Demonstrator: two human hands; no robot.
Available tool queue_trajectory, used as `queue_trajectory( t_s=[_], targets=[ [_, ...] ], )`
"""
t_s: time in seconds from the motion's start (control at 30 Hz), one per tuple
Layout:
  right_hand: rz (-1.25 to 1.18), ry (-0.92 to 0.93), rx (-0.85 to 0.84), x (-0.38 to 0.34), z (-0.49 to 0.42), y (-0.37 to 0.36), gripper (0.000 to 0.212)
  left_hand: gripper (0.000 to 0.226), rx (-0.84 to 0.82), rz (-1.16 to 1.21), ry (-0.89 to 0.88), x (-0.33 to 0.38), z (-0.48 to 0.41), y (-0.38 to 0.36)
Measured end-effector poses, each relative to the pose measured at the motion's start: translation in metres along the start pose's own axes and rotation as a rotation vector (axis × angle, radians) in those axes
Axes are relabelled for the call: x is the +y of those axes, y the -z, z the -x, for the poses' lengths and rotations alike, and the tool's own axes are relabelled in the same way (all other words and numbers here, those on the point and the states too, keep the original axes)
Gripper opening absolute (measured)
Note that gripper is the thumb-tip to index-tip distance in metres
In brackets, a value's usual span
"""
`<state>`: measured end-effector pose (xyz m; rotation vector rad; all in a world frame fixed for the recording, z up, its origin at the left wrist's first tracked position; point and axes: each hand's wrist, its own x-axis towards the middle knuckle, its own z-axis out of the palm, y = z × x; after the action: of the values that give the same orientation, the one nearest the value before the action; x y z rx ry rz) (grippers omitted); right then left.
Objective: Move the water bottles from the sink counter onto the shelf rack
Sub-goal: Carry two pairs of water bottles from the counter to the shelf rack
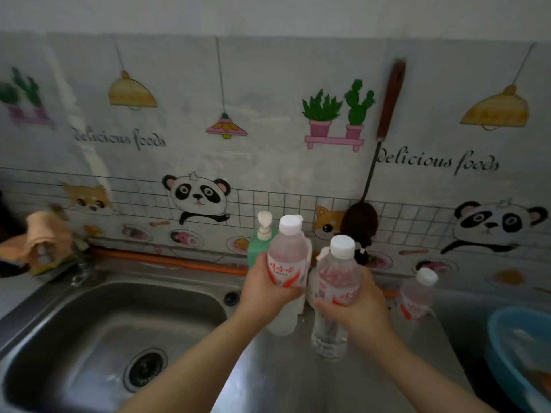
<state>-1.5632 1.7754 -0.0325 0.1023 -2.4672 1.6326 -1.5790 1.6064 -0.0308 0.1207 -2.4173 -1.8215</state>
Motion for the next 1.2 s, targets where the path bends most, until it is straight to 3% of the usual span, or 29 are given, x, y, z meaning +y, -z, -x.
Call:
queue_trajectory(
  t_s=[0.2, 0.47, 0.8, 1.2],
  targets=[
    [-0.01, 0.204, -0.02, -0.057, -0.019, -0.018, 0.064, 0.057, 0.182, 0.025, -0.03, 0.025, 0.016, 0.049],
    [-0.043, 0.305, -0.14, -0.137, -0.012, -0.089, 0.064, 0.056, 0.368, 0.024, -0.069, 0.027, 0.047, 0.151],
    [-0.154, 0.315, -0.294, -0.234, 0.063, -0.255, 0.062, 0.063, 0.602, 0.011, -0.11, -0.015, 0.106, 0.337],
    [-0.263, 0.344, -0.4, -0.335, 0.154, -0.461, 0.06, 0.055, 0.801, -0.108, -0.077, -0.062, 0.196, 0.564]
  ],
)
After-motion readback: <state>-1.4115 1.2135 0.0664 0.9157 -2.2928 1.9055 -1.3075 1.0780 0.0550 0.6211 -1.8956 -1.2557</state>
